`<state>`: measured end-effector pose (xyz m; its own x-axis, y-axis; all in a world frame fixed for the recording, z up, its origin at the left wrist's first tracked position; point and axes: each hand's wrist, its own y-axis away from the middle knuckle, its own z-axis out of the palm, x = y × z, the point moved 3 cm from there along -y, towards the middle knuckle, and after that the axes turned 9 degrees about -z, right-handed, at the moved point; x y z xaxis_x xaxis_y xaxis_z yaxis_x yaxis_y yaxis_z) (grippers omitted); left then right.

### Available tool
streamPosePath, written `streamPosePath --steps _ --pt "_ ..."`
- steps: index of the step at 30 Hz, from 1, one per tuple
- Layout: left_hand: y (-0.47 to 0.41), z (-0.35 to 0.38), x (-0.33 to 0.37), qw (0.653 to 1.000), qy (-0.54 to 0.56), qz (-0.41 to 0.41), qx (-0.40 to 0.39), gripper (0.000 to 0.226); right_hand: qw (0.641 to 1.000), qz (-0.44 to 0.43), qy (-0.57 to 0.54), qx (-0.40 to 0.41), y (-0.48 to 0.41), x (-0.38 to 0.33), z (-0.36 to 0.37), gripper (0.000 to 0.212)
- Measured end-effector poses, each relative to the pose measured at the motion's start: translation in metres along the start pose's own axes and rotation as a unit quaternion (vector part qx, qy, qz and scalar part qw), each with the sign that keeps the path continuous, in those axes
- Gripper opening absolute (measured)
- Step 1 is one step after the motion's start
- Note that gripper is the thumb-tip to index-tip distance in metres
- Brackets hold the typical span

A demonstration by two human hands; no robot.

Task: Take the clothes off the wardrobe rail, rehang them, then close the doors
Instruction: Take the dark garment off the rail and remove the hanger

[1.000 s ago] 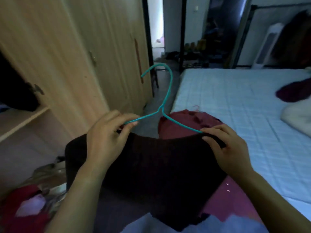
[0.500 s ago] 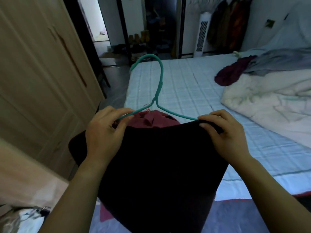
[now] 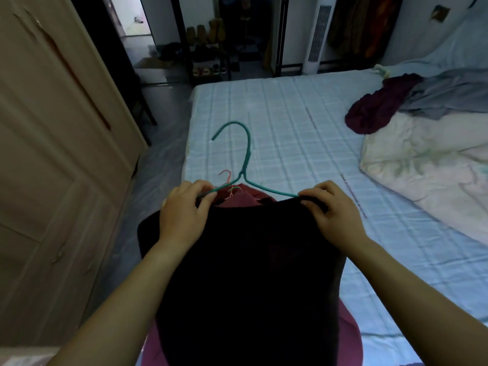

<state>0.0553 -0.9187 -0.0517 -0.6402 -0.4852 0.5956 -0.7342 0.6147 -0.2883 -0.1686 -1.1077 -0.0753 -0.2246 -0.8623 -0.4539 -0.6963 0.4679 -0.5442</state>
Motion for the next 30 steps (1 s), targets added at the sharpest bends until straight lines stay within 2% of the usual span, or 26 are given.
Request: streamPosePath --steps 3,8,11,15,18,24,27,30 --pt "-0.022 0.039 -0.022 0.998 -0.03 -0.02 -0.045 0.006 0.998 0.022 -0.01 -0.051 -0.013 0.035 0.035 0.018" --pt "-0.041 0.088 -0.055 0.99 -0.076 -0.094 -0.071 0.006 0.989 0.027 -0.041 -0.14 -0.03 0.086 0.092 0.016" --pt "-0.043 0.113 -0.07 0.98 -0.109 -0.152 -0.072 0.018 0.982 0.017 -0.054 -0.18 -0.042 0.108 0.123 0.016" --pt "-0.039 0.143 -0.089 0.953 -0.163 -0.226 -0.121 0.048 0.975 0.019 -0.046 -0.217 -0.057 0.129 0.159 0.018" --pt "-0.024 0.157 -0.096 0.934 -0.161 -0.282 -0.149 0.055 0.962 0.006 -0.021 -0.272 -0.064 0.143 0.179 0.032" --pt "0.041 0.151 -0.068 0.905 -0.174 -0.351 -0.166 0.06 0.912 -0.043 0.006 -0.408 -0.039 0.111 0.175 0.07" --pt "0.081 0.135 -0.052 0.905 -0.148 -0.371 -0.149 0.076 0.894 -0.068 0.014 -0.443 -0.009 0.082 0.16 0.079" --pt "0.124 0.117 -0.046 0.904 -0.138 -0.377 -0.147 0.081 0.886 -0.083 0.005 -0.457 0.023 0.047 0.144 0.08"
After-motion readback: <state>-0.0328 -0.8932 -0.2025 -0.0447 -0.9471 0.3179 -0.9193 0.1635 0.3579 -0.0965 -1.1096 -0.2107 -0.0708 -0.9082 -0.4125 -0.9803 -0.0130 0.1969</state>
